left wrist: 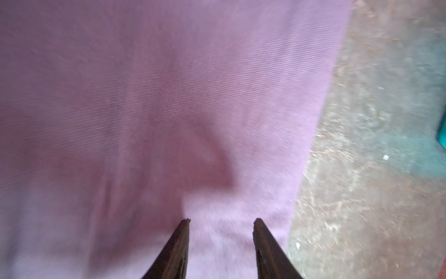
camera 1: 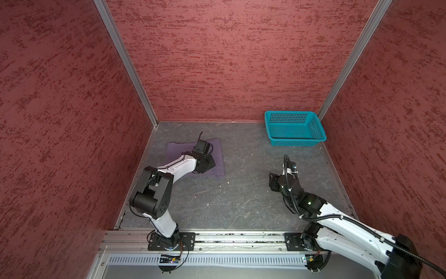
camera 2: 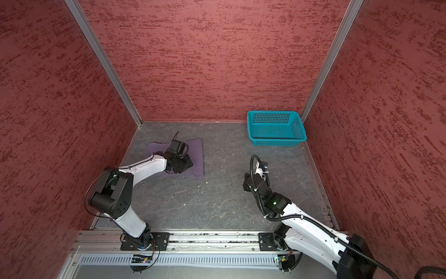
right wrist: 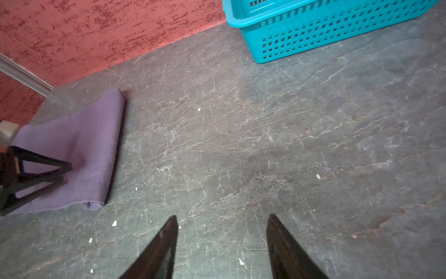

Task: Fold and stack the trousers
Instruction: Move the trousers to the top-left of the table.

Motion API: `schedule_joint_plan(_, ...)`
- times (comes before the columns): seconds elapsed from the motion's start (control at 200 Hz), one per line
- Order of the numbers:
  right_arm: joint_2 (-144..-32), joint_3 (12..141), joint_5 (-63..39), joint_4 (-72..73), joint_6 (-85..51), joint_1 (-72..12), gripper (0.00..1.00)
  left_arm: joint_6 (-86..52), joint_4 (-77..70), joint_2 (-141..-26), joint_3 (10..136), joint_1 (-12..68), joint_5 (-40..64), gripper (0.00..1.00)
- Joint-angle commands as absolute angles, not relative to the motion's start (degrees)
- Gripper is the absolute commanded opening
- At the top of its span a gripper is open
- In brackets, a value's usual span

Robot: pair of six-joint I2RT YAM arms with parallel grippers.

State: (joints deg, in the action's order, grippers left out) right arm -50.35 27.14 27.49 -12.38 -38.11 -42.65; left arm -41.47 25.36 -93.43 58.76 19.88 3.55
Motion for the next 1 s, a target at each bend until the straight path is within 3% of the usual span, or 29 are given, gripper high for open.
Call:
schedule_joint_plan(0.0, -52.83, 30.69, 27.37, -11.26, -37.34, -42.45, 0.91, -40.42, 27.08, -88.79, 56.68, 18.39, 3.05, 0.48)
schedule_joint_plan(0.01, -53.18, 31.16, 27.54, -11.60, -37.48, -42.43, 0.97, -40.54, 27.07, -88.44, 56.27, 18.29, 3.18, 0.48)
schedule_joint_plan(0.04, -54.08, 32.14, 28.20, -12.94, -37.81, -42.45, 0.99, -41.00, 27.06, -87.33, 55.03, 17.85, 3.46, 0.49)
schedule_joint_plan(0.15, -56.26, 34.19, 30.07, -14.80, -37.43, -42.36, 0.99, -42.45, 25.84, -83.56, 50.30, 16.46, 3.74, 0.52)
schedule_joint_plan(0.23, -56.85, 34.36, 29.85, -14.21, -37.06, -42.18, 0.99, -43.09, 24.85, -82.23, 47.58, 14.95, 4.74, 0.45)
schedule_joint_plan(0.426, -57.25, 33.63, 29.71, -11.81, -36.25, -41.93, 0.99, -43.69, 21.93, -84.56, 44.52, 10.96, 7.23, 0.43)
schedule_joint_plan(0.992, -67.19, 37.88, 31.64, -9.27, -32.43, -40.00, 0.99, -42.08, 17.55, -94.01, 49.82, -3.46, 10.55, 0.39)
